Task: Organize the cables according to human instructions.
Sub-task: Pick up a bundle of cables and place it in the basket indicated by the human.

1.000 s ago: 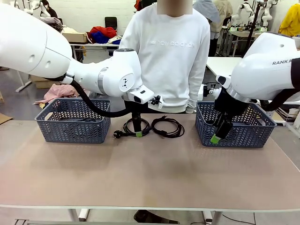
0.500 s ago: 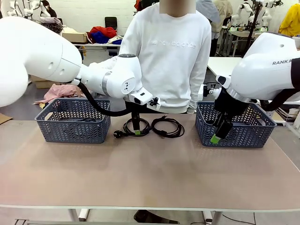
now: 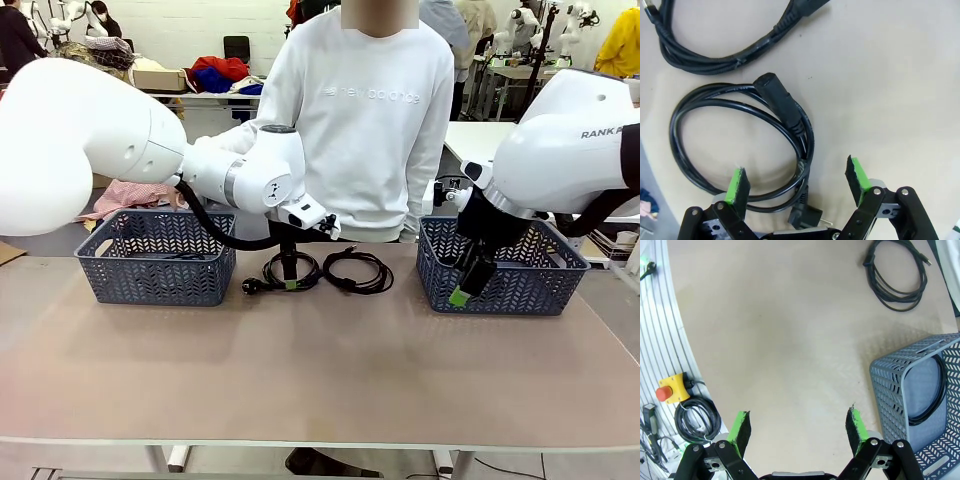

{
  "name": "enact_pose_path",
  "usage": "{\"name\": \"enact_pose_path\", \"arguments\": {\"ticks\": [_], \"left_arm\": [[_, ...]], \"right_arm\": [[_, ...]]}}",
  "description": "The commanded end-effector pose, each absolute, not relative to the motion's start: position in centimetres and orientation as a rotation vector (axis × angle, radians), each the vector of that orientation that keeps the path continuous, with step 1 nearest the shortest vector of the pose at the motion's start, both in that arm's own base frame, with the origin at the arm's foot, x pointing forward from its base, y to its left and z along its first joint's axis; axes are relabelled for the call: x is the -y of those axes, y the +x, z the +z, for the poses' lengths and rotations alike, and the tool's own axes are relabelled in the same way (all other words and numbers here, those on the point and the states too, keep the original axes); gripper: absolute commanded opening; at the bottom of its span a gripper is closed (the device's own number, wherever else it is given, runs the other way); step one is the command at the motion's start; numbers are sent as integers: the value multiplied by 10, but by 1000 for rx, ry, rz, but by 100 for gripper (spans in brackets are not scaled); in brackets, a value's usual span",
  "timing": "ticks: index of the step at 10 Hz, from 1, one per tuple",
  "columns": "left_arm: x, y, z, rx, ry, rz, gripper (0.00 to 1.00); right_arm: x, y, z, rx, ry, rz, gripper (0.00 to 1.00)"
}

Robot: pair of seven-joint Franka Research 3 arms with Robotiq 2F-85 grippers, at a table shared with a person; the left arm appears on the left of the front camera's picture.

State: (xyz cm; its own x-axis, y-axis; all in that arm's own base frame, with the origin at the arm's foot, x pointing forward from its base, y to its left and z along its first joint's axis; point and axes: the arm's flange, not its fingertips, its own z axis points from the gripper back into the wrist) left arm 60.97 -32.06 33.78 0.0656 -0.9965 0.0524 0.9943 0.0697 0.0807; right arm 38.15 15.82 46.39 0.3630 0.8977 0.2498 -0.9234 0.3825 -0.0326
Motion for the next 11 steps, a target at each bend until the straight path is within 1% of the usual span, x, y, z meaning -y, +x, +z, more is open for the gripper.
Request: {"name": "enact_pose_path", "arguments": {"ticks": [1,7,11], "left_arm": [[318,617,336,59,36,-1476,100],[303,619,321,5,5,-1456,100],[304,621,317,16,-8,-1471,100]], "right_arm": [[-160,382,465,243,113,1173,100],[-160,382,465,243,113,1173,100],[-160,382,465,243,113,1173,100]]}}
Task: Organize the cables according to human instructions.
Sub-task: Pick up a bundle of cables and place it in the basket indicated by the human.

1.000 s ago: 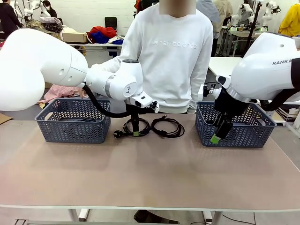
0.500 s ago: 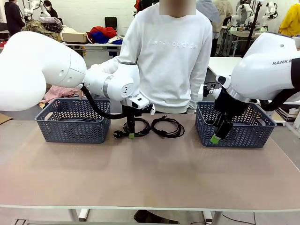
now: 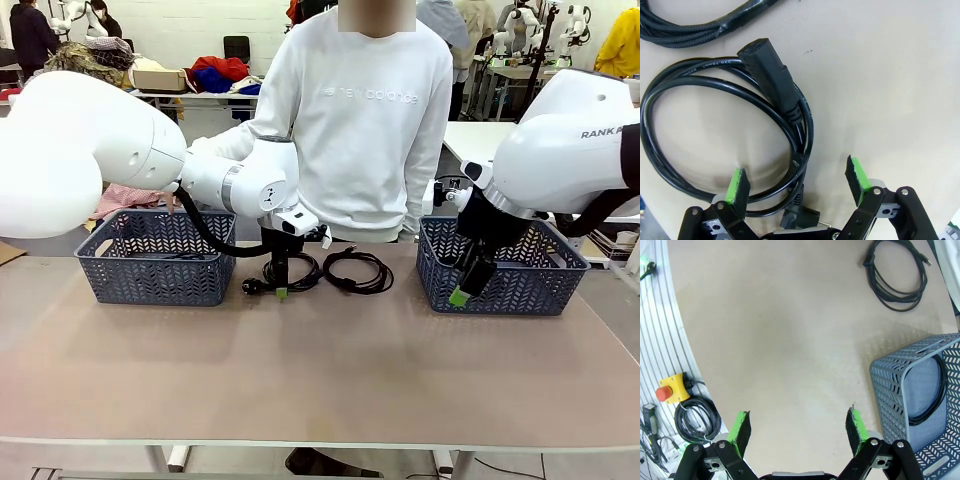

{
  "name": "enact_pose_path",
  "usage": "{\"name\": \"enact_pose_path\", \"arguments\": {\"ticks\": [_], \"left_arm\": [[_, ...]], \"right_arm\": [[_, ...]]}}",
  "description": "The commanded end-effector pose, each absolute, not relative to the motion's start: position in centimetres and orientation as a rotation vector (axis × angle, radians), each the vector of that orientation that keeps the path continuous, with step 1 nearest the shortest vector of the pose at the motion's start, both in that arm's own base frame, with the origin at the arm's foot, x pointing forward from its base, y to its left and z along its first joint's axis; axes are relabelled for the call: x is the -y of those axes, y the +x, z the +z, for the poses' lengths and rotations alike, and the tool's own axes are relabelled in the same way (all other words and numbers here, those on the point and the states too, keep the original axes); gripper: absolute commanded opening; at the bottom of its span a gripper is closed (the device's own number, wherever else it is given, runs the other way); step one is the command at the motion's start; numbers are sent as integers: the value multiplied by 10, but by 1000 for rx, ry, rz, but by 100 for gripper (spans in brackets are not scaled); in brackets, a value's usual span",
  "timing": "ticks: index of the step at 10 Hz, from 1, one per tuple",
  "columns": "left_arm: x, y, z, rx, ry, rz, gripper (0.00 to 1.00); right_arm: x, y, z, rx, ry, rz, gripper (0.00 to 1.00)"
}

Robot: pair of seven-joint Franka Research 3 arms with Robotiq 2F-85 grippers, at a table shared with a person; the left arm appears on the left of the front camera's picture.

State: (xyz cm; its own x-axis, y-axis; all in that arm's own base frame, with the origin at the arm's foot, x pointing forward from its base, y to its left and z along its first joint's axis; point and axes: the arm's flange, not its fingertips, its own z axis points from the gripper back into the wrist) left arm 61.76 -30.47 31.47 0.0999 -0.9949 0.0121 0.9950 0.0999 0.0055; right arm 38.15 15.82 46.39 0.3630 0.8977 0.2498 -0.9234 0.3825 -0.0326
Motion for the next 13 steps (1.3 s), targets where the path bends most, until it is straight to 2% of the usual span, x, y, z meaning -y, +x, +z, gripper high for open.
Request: {"name": "enact_pose_path", "arguments": {"ticks": [1,6,13], "left_arm": [[305,621,315,12,-19,-1477,100],[310,618,308,19,-87,-1557,100],[310,603,311,-27,-90,-1550,100]], "right_arm": [[-160,382,465,243,113,1173,100],[-160,382,465,243,113,1173,100],[-160,382,465,243,113,1173,100]]}}
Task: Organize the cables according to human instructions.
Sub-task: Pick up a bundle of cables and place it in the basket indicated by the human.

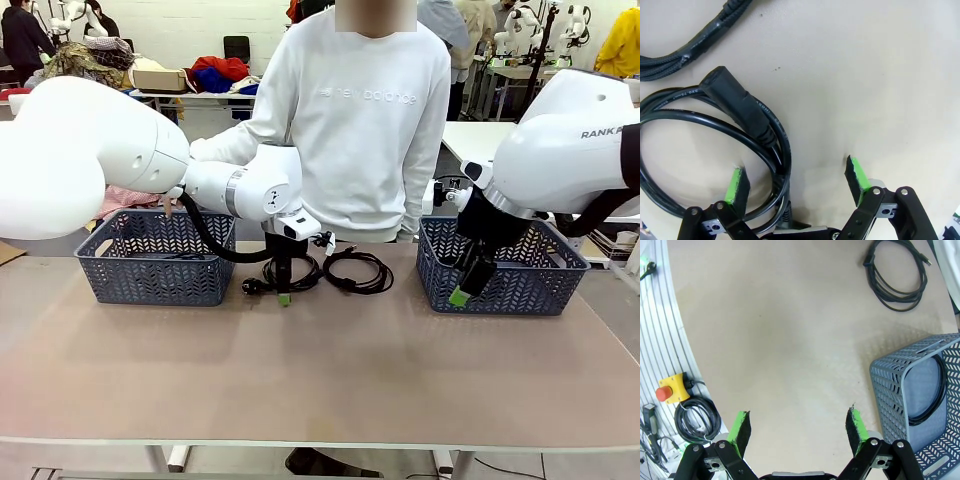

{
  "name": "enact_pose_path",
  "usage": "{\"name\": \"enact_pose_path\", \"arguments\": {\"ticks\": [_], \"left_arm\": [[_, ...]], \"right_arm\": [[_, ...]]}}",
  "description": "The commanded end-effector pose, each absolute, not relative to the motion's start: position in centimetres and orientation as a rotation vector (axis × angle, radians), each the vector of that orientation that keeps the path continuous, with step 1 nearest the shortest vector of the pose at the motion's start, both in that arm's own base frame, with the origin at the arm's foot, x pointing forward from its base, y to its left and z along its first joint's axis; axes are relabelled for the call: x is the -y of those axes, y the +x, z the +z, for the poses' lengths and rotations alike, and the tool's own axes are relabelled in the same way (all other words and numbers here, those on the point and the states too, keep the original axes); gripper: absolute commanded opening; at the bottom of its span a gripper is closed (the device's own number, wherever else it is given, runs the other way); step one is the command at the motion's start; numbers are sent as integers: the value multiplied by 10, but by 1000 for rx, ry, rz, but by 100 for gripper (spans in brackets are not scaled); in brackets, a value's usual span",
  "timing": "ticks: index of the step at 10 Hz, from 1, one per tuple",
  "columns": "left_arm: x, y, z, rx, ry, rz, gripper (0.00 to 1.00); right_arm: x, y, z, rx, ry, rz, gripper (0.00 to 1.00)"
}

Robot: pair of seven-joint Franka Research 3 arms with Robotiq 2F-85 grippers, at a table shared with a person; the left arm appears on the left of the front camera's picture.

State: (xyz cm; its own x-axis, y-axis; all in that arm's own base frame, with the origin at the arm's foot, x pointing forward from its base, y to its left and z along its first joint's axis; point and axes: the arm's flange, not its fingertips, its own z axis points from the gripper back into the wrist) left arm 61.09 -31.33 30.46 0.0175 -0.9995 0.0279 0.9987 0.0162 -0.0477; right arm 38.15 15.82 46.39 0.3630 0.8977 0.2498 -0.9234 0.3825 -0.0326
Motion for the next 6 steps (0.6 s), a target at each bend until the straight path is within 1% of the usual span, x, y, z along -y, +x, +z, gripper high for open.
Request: {"name": "enact_pose_path", "arguments": {"ticks": [1,5,6], "left_arm": [[310,600,312,-27,-88,-1549,100],[313,592,320,-7,-51,-1558,100],[313,593,318,-27,-41,-1542,80]], "right_arm": [[-160,382,465,243,113,1173,100],[-160,382,465,243,113,1173,100],[-160,382,465,243,113,1173,100]]}}
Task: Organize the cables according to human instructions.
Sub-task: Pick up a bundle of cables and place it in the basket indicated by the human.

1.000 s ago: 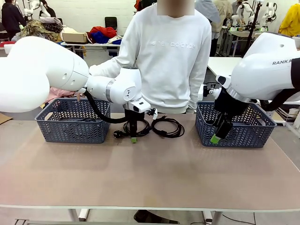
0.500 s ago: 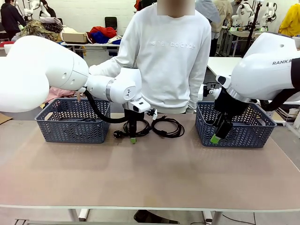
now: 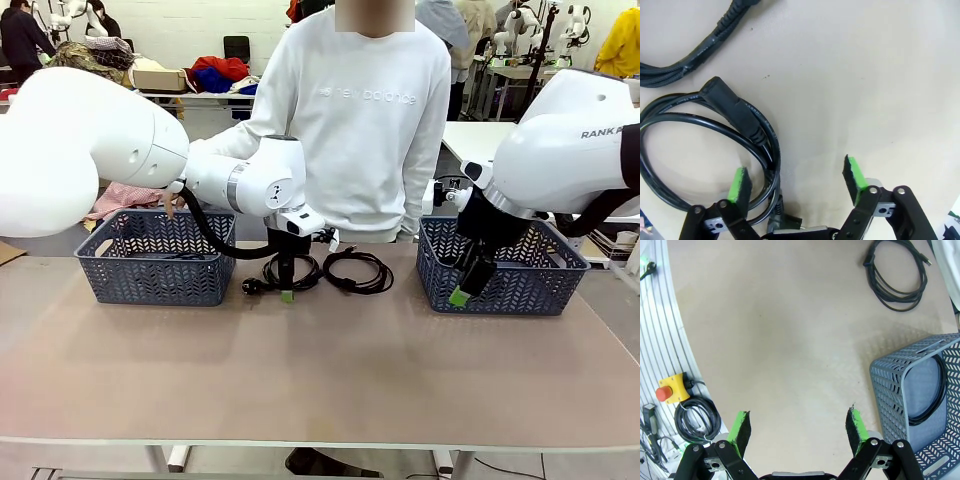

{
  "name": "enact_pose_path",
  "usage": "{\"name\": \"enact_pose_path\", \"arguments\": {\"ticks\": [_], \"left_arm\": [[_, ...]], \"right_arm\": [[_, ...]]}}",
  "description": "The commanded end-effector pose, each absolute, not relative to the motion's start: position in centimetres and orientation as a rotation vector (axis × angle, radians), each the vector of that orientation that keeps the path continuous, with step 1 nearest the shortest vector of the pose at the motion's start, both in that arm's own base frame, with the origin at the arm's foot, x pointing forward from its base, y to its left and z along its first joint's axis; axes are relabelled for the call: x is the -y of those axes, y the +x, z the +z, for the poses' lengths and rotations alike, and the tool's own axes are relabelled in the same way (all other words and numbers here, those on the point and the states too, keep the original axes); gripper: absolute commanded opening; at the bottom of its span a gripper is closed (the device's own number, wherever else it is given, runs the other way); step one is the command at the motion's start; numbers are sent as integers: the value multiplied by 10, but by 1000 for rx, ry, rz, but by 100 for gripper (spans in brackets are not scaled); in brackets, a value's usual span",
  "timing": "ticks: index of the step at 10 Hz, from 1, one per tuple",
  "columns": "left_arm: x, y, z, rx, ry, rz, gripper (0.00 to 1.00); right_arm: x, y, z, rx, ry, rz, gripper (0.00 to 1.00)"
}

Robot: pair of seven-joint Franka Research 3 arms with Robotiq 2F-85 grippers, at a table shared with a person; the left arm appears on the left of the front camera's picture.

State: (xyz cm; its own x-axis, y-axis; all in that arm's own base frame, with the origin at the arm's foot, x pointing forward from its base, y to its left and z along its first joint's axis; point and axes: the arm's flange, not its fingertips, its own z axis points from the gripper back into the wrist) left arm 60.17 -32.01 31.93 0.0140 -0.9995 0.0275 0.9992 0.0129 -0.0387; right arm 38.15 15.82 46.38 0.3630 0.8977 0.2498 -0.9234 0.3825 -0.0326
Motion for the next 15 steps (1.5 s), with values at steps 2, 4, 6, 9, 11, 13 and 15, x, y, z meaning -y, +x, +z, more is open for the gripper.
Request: {"name": "enact_pose_path", "arguments": {"ticks": [2,4,6,9,11,13,15], "left_arm": [[312,594,317,-26,-30,-1540,60],[311,597,315,3,-30,-1529,40],[312,598,314,1,-28,-1532,20],[311,598,316,-1,-22,-1535,15],[310,598,317,-3,-11,-1529,0],[309,599,317,1,-3,-1521,0],[308,596,328,25,-1,-1512,0]], "right_arm": [[-160,382,465,243,113,1173,100],[-160,382,465,243,113,1173,100],[-160,382,465,243,113,1173,100],[-160,382,465,243,113,1173,100],[-160,382,465,243,113,1173,100],[-160,382,465,243,113,1173,100],[-160,382,465,243,113,1173,100]]}}
